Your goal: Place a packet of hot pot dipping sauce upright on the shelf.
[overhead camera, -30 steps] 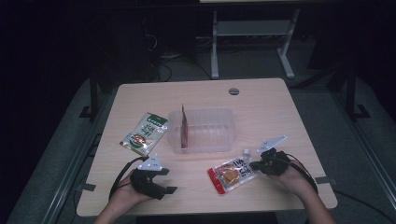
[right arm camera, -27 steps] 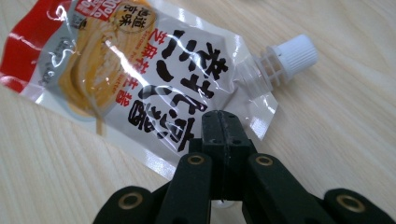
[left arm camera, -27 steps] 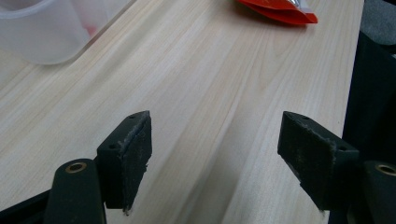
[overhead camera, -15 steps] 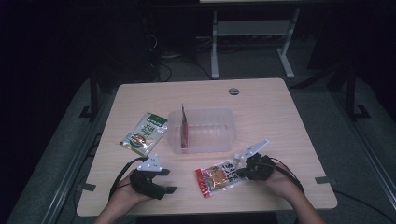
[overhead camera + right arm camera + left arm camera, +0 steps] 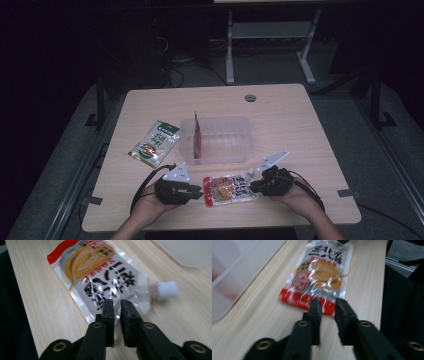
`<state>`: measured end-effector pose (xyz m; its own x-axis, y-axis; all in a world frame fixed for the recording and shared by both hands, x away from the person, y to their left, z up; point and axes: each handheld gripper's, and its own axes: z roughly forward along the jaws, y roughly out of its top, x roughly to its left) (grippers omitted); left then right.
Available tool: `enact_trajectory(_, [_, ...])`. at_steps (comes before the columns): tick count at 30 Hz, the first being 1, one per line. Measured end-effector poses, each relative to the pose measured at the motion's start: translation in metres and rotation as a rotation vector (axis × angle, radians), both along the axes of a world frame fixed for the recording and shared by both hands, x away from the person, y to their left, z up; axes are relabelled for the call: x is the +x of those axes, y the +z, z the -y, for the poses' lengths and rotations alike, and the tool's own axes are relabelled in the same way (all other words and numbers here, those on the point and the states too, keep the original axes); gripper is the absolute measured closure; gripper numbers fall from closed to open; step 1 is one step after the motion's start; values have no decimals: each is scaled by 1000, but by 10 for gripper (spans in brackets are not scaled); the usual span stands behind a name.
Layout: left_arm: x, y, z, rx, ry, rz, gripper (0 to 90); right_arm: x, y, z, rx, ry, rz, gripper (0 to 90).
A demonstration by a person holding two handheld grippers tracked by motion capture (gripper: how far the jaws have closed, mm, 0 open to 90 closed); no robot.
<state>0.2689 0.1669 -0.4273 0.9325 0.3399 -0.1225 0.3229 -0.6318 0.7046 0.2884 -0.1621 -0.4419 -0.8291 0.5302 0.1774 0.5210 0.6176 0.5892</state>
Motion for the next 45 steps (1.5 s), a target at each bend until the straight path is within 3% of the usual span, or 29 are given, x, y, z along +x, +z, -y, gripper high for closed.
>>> enact_trajectory(2, [5, 0, 10, 26, -26, 5, 893, -1, 1, 8, 23, -38, -9, 725])
enact_trajectory(5, [8, -2, 17, 39, -40, 3, 896, -2, 1, 15, 35, -72, -23, 669])
enact_trajectory(7, [11, -5, 23, 54, -54, -2, 896, -3, -1, 22, 51, -119, -74, 602])
enact_trajectory(12, [18, -13, 36, 120, -44, 19, 896, 4, -10, 22, 57, -125, -122, 531])
enact_trajectory(16, [23, -20, 39, 167, -34, 32, 896, 7, -14, 18, 51, -109, -125, 524])
enact_trajectory(25, [23, -27, 39, 166, -37, 18, 898, 12, -17, 14, 76, -110, -162, 515])
enact_trajectory(40, [24, -29, 36, 144, -33, -1, 900, 26, -25, 0, 203, -93, -262, 515])
enact_trajectory(45, [24, -29, 36, 142, -34, -2, 900, 28, -26, -3, 217, -92, -257, 576])
